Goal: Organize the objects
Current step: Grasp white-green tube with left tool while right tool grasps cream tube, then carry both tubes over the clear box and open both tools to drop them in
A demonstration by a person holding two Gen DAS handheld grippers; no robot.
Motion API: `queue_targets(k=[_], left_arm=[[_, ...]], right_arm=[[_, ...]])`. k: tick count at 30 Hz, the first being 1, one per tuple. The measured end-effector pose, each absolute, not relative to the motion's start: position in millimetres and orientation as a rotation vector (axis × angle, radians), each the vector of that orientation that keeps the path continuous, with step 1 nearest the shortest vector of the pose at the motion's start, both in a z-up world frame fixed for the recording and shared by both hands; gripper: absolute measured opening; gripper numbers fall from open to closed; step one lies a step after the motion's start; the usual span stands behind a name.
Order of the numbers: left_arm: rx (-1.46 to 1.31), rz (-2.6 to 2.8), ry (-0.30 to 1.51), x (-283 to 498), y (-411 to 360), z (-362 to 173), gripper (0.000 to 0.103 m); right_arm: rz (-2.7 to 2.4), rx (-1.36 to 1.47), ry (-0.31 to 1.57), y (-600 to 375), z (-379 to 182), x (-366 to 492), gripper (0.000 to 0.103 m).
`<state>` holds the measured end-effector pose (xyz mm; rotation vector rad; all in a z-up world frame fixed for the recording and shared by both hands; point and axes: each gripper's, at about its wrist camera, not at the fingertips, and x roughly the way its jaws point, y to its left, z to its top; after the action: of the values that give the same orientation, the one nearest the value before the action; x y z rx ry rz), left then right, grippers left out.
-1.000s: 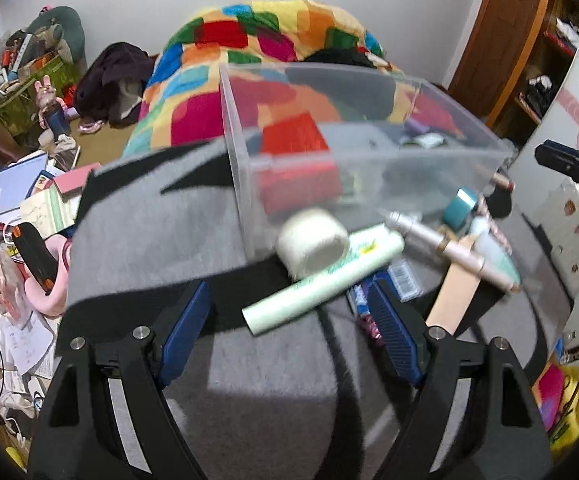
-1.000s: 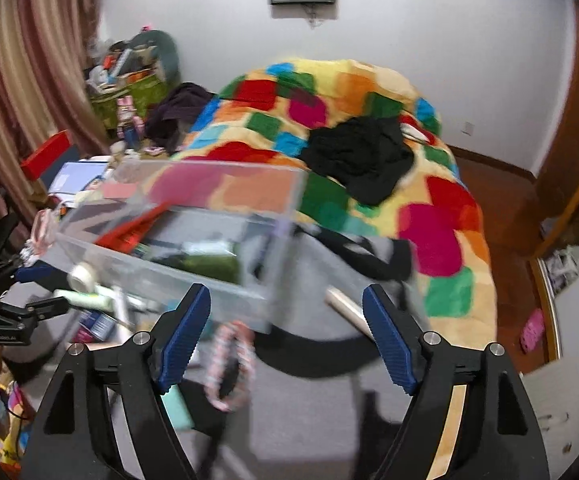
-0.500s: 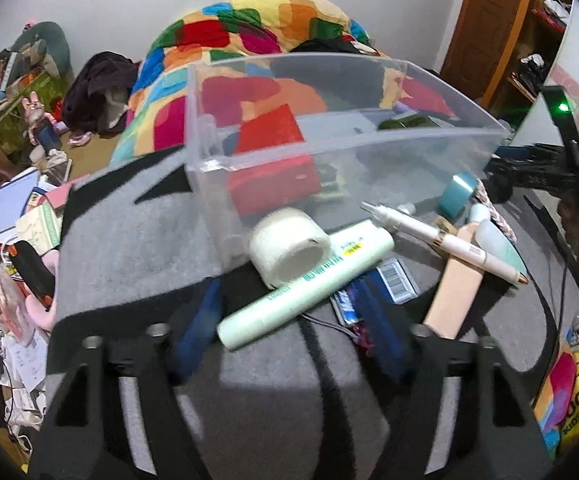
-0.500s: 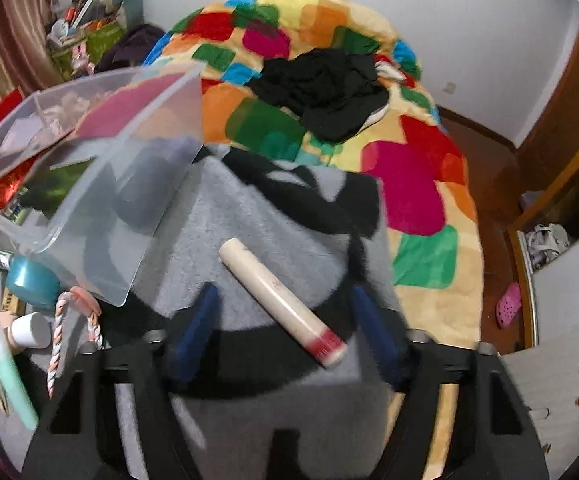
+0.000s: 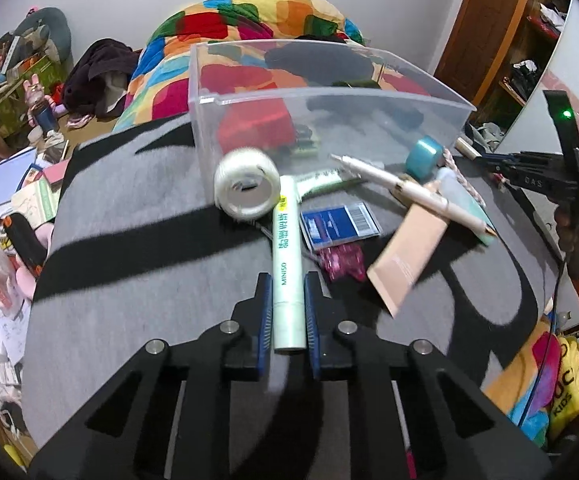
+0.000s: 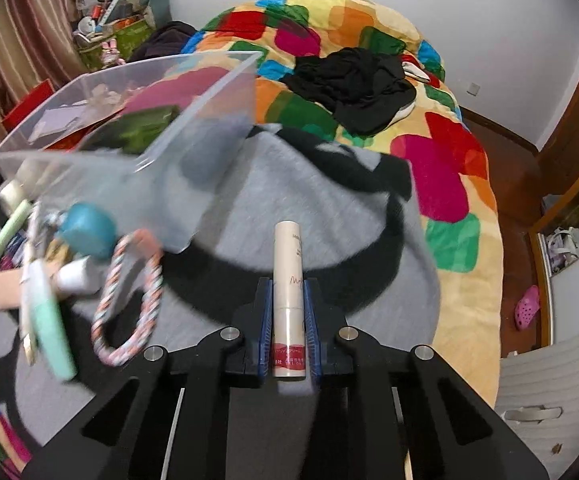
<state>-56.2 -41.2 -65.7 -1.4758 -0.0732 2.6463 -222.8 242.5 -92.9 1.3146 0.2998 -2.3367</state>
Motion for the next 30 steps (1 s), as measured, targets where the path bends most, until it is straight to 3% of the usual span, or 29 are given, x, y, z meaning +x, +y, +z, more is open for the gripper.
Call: queue_targets(k=[11, 16, 19, 21, 30], left_arm=[[-1.477, 2.645, -0.073, -26, -36, -63, 0.015], [-1.456, 2.671, -0.066, -39, -32, -67, 0.022], [-1.427, 2.722, -0.028, -45, -27, -71, 0.022], [-1.416, 2.749, -0.016, -46, -25, -71, 0.015], [-1.362, 2.798, -0.116, -40, -35, -53, 0.015]], right_arm=[[-2.266, 1.266, 0.184, 234, -92, -164, 0.014], [-2.319, 1.252, 0.208, 228, -93, -155, 0.014], [-2.348, 1.246, 0.209, 226, -94, -151, 0.014], [-2.359, 1.248, 0.194, 226, -92, -150, 0.014], [-2.403, 1.12, 0.049, 234, -48, -153, 0.014]])
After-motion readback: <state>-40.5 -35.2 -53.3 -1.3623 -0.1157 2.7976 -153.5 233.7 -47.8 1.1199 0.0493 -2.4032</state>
